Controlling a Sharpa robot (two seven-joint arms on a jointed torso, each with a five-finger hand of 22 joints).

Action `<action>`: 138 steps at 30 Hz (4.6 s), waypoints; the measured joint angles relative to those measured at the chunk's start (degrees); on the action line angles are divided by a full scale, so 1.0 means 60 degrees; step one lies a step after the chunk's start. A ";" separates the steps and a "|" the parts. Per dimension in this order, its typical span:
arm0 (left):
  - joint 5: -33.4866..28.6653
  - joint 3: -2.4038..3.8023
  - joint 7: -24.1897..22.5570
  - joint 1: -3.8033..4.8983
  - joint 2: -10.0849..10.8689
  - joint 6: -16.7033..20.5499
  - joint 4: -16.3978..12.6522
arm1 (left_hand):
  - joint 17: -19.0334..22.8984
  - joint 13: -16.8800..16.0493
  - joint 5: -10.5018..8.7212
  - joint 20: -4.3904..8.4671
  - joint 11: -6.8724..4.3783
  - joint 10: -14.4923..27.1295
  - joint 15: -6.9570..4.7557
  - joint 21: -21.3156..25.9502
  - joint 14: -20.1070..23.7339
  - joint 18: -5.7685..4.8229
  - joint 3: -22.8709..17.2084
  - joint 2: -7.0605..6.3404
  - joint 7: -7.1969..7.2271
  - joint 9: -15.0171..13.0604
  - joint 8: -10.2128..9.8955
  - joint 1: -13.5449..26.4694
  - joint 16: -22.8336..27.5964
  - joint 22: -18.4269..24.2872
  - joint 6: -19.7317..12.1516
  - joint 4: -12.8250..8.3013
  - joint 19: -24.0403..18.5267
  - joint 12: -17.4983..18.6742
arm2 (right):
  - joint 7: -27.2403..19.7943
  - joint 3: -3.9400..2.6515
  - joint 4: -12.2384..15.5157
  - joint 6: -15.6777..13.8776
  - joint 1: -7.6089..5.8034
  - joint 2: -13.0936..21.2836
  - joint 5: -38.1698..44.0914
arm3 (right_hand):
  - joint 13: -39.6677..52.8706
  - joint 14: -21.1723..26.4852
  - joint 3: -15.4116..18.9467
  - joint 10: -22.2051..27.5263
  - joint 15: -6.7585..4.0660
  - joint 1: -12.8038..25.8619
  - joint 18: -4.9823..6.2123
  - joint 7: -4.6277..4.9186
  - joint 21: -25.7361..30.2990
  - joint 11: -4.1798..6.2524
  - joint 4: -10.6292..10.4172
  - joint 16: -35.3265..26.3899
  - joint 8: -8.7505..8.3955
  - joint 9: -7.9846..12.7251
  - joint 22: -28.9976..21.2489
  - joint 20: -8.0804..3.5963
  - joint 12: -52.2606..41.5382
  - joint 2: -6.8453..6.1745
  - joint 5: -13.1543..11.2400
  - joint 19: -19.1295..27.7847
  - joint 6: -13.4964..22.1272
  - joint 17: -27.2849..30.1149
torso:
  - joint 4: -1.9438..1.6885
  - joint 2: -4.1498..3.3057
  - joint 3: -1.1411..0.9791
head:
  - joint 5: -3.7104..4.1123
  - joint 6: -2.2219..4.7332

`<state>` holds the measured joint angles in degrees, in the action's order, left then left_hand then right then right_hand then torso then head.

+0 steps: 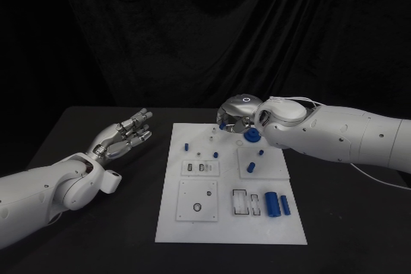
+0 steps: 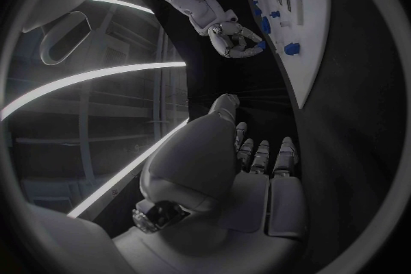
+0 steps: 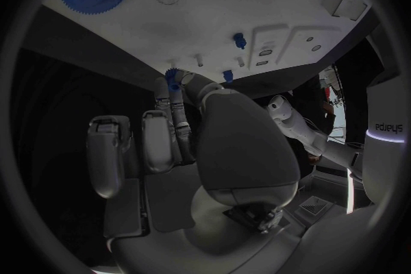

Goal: Assemble the parts on the task board

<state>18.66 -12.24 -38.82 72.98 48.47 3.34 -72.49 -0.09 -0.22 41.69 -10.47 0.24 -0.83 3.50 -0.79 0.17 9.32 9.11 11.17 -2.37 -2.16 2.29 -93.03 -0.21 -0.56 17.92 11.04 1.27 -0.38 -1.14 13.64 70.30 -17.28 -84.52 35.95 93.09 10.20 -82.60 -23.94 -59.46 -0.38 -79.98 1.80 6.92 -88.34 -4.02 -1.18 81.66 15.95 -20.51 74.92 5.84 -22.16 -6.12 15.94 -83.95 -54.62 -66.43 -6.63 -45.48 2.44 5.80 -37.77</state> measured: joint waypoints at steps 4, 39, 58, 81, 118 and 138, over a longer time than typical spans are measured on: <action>0.0011 0.0002 0.0000 0.0000 0.0060 0.0026 -0.0124 | 0.0003 0.0000 0.1775 0.0000 0.0000 0.0000 0.0000 0.0000 0.0000 0.0000 -0.0425 -0.0344 0.0000 0.0000 0.0000 0.0067 0.0000 0.0001 0.0000 0.0151 0.0000 0.0000 | 0.0000 -0.0009 -0.0233 0.0001 0.0000 -0.0197 -0.0015 | 0.0001 0.0032 0.0000 0.0034 0.0032 0.0000 -0.0001 0.0051 0.0000 -0.0034 0.0000 0.0000 -0.0072 0.0017 0.0000 0.0034 0.0062 0.0000 0.0001 -0.0034 0.0052 -0.0003 | -0.0020 -0.0010 0.0008 | 0.0051 -0.0005; 0.0036 0.0002 -0.0002 -0.0002 0.0237 0.0248 -0.0693 | 0.0002 -0.0008 0.5911 -0.0068 0.0097 -0.0100 0.0033 0.0000 -0.0032 -0.0001 -0.6630 -0.4118 -0.0033 0.0003 -0.0001 0.0950 0.0000 -0.0017 -0.0034 0.0394 0.0068 0.0000 | 0.0071 -0.0020 -0.1246 0.0612 0.0152 -0.1045 -0.0038 | 0.0014 0.0134 0.0025 0.0344 0.0133 0.0077 0.0001 0.0050 0.0044 -0.0131 -0.0027 0.0000 -0.0433 0.0049 -0.0002 0.0137 0.0333 0.0003 0.0005 0.0000 0.0292 0.0196 | -0.0069 -0.0006 0.0040 | 0.0149 -0.0120; 0.0040 0.0001 -0.0004 -0.0002 0.0241 0.0243 -0.0695 | -0.0001 -0.0007 0.5910 -0.0067 0.0131 -0.0065 0.0100 0.0000 -0.0034 -0.0001 -0.6582 -0.4041 -0.0033 0.0004 -0.0001 0.0877 0.0000 -0.0024 -0.0033 0.0545 0.0068 0.0000 | 0.0106 -0.0023 -0.1490 0.0778 0.0317 -0.1229 -0.0049 | 0.0106 0.0169 0.0025 0.0696 0.0099 0.0076 0.0000 0.0085 0.0090 -0.0183 -0.0027 -0.0036 -0.0860 0.0153 0.0004 0.0137 0.0542 0.0003 0.0004 0.0001 0.0636 0.0253 | -0.0050 -0.0004 0.0037 | 0.0117 -0.0200; 0.0043 0.0001 -0.0004 -0.0002 0.0264 0.0234 -0.0623 | 0.0007 -0.0006 0.3614 -0.0101 0.0131 -0.0065 0.0124 0.0000 -0.0008 -0.0002 -0.6649 -0.3701 -0.0033 0.0006 -0.0001 0.0669 0.0000 -0.0031 -0.0033 0.0530 0.0102 0.0000 | 0.0207 -0.0029 -0.1477 0.0811 0.0323 -0.1100 -0.0048 | -0.0006 0.1041 0.0703 0.3431 0.0353 0.0176 0.0000 -0.0695 0.0885 -0.0550 -0.0040 -0.0666 -0.2125 0.1436 0.0001 0.0348 0.1727 -0.0098 0.0002 0.0588 0.4583 0.1548 | -0.0048 -0.0005 0.0044 | 0.0059 -0.0236; 0.0046 0.0000 -0.0007 -0.0003 0.0497 0.0234 -0.0896 | -0.0001 -0.0014 0.3578 -0.0100 0.0130 -0.0065 0.0168 0.0000 -0.0033 -0.0001 -0.6755 -0.3663 -0.0032 0.0007 -0.0002 0.0707 0.0000 -0.0029 -0.0033 0.0424 0.0101 0.0000 | 0.0926 0.0054 0.0855 0.0300 -0.0071 0.2121 -0.0049 | 1.0792 -0.0191 0.1988 -0.4047 -0.0123 0.0685 0.0079 -0.0034 0.0326 0.0328 -0.1864 0.1337 -0.1708 0.1659 -0.0001 -0.0068 -1.1283 -0.0143 0.0116 0.0034 0.1290 -0.1421 | 0.0084 0.0027 0.0017 | -0.0169 -0.0370; 0.0047 0.0000 -0.0007 -0.0006 0.0459 0.0205 -0.0859 | 0.0007 -0.0012 0.3540 -0.0135 0.0130 -0.0065 0.0167 0.0001 -0.0033 -0.0001 -0.6793 -0.3664 -0.0032 0.0007 -0.0002 0.0707 0.0000 -0.0029 -0.0033 0.0385 0.0137 0.0000 | 0.1161 0.0057 0.0598 0.0887 0.0153 0.1982 -0.0049 | 1.0789 -0.0224 0.2039 -0.4081 -0.0157 0.0692 -0.0078 -0.0115 -0.0057 0.0363 -0.1965 0.1362 -0.1876 0.1600 -0.0002 -0.0103 -1.1283 -0.0135 0.0114 0.0000 0.1239 -0.1419 | 0.0055 0.0031 0.0035 | -0.0148 -0.0541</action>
<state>18.94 -12.24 -38.86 72.94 51.22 4.57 -77.65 -0.05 -0.30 62.94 -11.28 1.01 -1.22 4.51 -0.79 -0.03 9.31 -31.64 -10.81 -2.57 -2.12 2.28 -88.79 -0.21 -0.73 17.72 13.35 2.09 -0.38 5.82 13.98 73.89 -11.96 -83.60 47.84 92.80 74.94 -83.95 -11.70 -83.95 -1.32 -75.82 1.33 6.23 -88.68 -1.84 -12.97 89.84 4.69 -10.91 74.90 5.22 -89.86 -6.93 16.62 -83.95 -47.18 -74.94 -6.30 -45.30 2.65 4.91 -41.02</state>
